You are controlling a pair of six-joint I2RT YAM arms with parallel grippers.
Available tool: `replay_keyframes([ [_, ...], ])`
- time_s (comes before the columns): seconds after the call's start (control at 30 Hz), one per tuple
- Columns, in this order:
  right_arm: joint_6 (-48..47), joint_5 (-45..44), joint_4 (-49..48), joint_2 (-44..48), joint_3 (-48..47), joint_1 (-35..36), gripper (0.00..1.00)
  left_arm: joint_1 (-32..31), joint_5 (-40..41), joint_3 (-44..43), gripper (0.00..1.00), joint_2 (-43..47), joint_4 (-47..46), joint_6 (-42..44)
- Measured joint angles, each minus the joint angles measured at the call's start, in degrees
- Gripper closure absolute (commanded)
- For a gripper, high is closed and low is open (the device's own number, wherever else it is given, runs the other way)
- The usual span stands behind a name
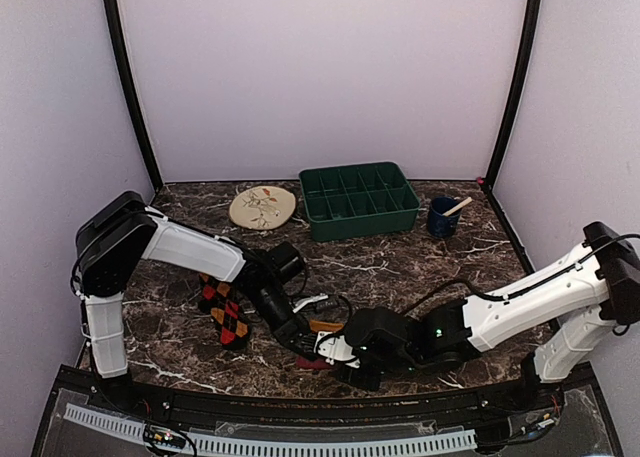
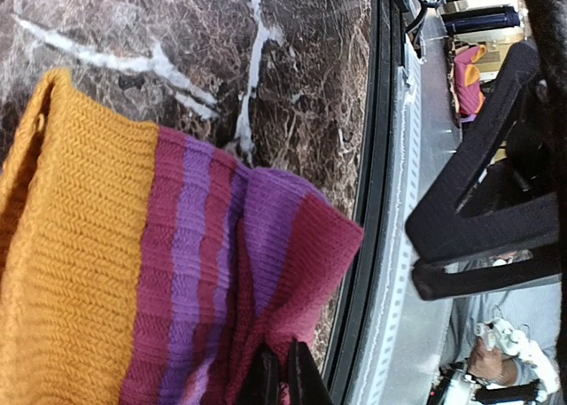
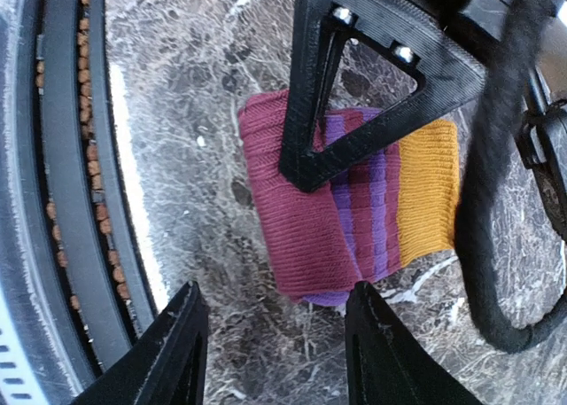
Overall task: Roll the socks
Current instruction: Roll the sock at the center of the board.
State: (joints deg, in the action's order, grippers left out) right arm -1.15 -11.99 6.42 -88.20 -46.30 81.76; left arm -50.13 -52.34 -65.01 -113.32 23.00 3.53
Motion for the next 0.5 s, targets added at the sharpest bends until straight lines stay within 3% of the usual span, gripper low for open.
replay_keyframes([
  [0.5, -9.49, -4.04, 0.20, -7.91, -3.91, 0.28, 0.50, 1.55, -4.79, -3.56, 1.00, -4.09, 5.14, 3.74],
])
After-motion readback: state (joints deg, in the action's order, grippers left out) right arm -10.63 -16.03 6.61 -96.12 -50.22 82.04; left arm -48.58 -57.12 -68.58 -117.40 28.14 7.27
